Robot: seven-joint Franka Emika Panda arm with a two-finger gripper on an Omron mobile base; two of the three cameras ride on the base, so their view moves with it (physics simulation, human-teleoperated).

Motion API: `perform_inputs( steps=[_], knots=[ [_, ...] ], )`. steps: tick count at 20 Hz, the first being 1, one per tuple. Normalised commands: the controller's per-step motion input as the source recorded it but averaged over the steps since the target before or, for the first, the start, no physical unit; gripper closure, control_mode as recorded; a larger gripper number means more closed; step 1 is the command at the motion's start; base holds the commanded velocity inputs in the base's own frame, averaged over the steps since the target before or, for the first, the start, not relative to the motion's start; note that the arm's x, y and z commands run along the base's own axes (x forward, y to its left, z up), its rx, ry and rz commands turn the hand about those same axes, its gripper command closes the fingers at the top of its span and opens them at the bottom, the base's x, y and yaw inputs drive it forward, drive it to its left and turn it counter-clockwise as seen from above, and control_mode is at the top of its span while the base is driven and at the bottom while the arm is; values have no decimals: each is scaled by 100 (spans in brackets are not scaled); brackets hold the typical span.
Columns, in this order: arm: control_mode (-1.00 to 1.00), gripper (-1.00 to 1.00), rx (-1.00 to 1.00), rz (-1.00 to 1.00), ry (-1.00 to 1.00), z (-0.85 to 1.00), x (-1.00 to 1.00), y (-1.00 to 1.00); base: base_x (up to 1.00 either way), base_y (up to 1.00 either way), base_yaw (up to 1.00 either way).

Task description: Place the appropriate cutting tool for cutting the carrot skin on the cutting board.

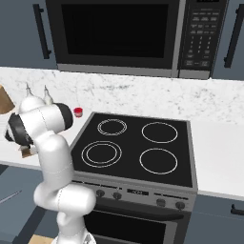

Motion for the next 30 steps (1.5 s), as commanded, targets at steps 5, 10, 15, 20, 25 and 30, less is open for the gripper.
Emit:
perform_inputs(
  steps=[5,10,15,20,25,30],
  knots=[
    [-100,100,0,0,0,-6,21,4,0,0,0],
    [-100,100,0,0,0,-8,29,2,0,0,0],
    [-100,-100,0,0,-1,-13,11,0,0,0,0],
    [-100,-100,0,0,-3,4,-6,0,0,0,0],
    [-100,-100,0,-2,0,37,-25,0,0,0,0],
    [-100,-100,0,-5,-7,76,-37,0,0,0,0]
  ],
)
